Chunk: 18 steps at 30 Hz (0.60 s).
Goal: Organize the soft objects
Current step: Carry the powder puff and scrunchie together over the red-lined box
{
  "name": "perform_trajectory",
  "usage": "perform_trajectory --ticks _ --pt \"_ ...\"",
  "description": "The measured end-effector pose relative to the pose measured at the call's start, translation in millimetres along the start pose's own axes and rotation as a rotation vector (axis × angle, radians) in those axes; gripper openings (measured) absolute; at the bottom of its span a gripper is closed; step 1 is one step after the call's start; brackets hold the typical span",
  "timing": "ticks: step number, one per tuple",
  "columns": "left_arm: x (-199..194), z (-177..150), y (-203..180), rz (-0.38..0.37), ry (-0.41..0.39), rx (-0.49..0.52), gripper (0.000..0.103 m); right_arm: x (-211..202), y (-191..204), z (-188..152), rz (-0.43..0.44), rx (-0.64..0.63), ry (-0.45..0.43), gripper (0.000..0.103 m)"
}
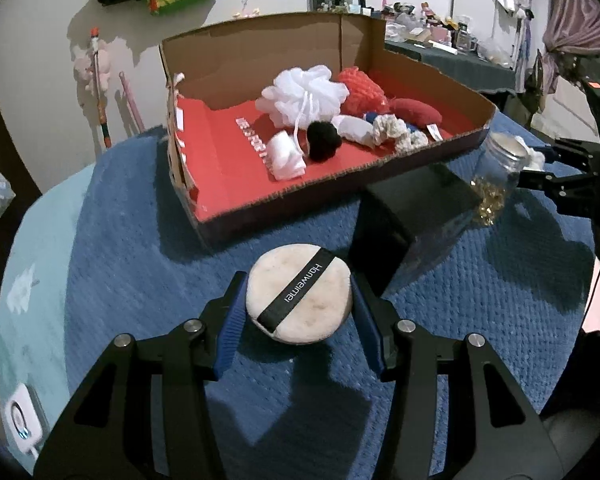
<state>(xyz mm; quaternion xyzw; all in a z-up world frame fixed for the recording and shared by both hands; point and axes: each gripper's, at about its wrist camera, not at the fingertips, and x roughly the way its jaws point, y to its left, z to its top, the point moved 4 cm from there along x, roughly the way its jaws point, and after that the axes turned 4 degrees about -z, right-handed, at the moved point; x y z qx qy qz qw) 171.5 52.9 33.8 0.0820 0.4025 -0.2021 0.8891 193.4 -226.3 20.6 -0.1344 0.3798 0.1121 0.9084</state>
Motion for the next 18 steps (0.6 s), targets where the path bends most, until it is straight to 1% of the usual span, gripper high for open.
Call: perform_trajectory --ticks 7,18 --pt "-1.4 15.8 7.1 -0.005 -0.007 0.049 0.048 4.5 -6.5 13.1 -0.005 -0.022 -0.003 0.055" --pt "3.8 34.8 18.0 -0.095 -0.012 0.038 0.048 10.6 -12.3 29.2 0.044 -0.035 -0.006 0.055"
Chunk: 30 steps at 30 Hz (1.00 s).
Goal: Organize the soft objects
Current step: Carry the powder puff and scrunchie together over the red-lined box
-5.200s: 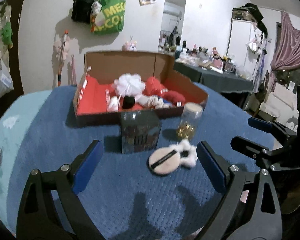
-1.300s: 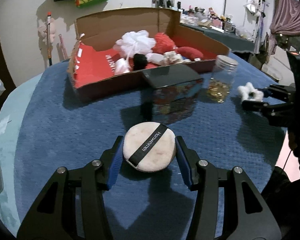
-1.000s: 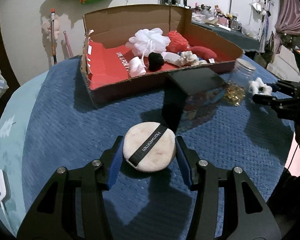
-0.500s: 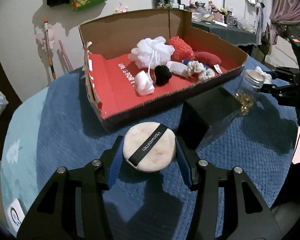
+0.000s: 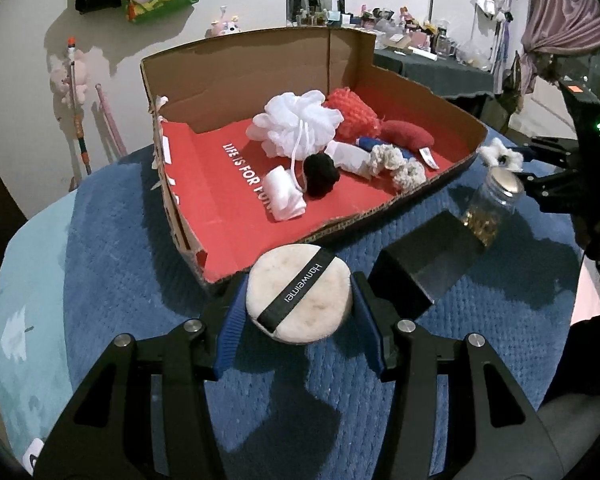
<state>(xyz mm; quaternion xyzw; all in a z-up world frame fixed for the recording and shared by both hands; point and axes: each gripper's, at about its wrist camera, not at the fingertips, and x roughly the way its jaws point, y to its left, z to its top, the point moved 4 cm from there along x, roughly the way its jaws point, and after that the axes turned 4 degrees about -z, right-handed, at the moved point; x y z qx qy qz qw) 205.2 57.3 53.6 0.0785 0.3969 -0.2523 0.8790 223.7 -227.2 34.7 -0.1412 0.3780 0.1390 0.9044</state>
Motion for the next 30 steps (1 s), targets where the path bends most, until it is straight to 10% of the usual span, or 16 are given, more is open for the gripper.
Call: perform_trajectory --ticks 22,30 --pt "20.2 42.1 -3.2 -0.110 0.007 0.046 0.048 16.7 0.0 41.0 0.104 -0.045 0.012 0.056" --pt "40.1 68.4 -21.2 -0.181 0.072 0.062 0.048 50.3 -2.5 66.9 0.206 -0.019 0.196 0.056"
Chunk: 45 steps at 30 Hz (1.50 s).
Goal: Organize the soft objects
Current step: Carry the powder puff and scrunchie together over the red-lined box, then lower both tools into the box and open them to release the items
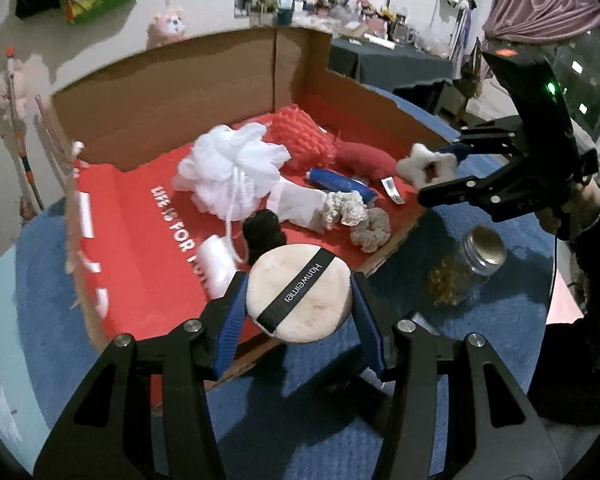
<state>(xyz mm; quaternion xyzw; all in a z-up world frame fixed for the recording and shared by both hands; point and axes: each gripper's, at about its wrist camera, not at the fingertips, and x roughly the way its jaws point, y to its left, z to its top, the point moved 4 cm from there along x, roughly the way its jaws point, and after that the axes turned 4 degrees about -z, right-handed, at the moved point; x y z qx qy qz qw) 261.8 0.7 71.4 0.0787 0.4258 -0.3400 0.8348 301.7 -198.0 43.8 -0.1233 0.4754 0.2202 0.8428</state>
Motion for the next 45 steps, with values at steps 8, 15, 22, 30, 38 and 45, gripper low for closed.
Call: perform_trajectory --ticks 8,15,22,30,38,45 --pt "32.0 17.3 6.1 -0.002 0.122 -0.059 0.048 26.7 -13.3 11.5 0.017 0.079 0.183 0.056" --pt "51.0 14.6 9.7 0.037 0.187 -0.071 0.048 32.4 -10.0 13.6 -0.045 0.063 0.220 0.057" --pt "60.7 17.3 17.8 0.073 0.193 -0.078 0.048 42.3 -2.4 15.4 -0.085 0.023 0.239 0.057" --pt "69.1 20.8 24.6 0.126 0.187 -0.069 0.050 60.1 -0.9 20.4 -0.138 0.008 0.233 0.057" --pt "76.6 24.3 29.0 0.165 0.161 -0.062 0.050 68.1 -4.5 32.4 -0.197 -0.012 0.174 0.057" --pt "78.2 24.2 28.0 0.169 0.156 -0.051 0.050 65.8 -6.9 32.5 -0.214 -0.022 0.157 0.060"
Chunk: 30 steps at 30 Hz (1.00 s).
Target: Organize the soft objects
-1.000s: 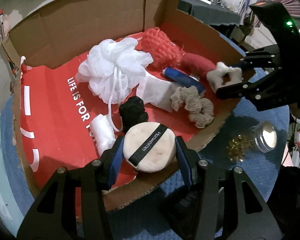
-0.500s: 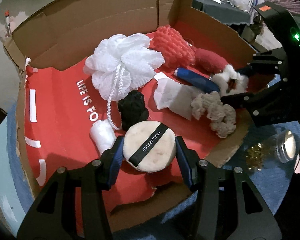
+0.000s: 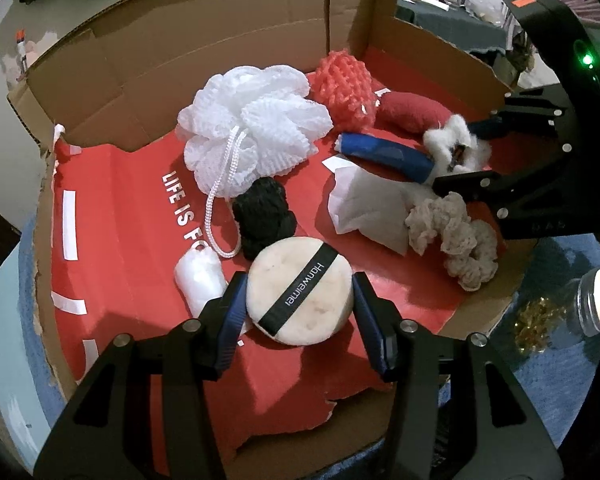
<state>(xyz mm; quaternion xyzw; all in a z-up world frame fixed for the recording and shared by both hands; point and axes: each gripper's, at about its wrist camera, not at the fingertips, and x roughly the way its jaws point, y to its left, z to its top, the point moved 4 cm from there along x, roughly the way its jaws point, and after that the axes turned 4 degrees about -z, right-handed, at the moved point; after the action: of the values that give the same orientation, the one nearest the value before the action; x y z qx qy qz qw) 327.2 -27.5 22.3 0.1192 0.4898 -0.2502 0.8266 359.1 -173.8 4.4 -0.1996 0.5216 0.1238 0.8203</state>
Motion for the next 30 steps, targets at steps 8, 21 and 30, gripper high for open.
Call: perform_trajectory --ticks 8,21,30 --pt "-5.7 -4.3 -2.5 0.001 -0.027 0.001 0.063 -7.6 1.3 -10.3 -0.040 -0.028 -0.025 0.068" --pt "-59.4 -14.9 -11.0 0.055 -0.261 -0.080 0.086 -79.4 15.1 -29.5 -0.083 0.049 -0.258 0.100" --pt "-82.5 -13.2 -13.2 0.218 -0.443 -0.122 0.092 -80.5 -4.4 -36.4 -0.067 0.262 -0.433 0.103"
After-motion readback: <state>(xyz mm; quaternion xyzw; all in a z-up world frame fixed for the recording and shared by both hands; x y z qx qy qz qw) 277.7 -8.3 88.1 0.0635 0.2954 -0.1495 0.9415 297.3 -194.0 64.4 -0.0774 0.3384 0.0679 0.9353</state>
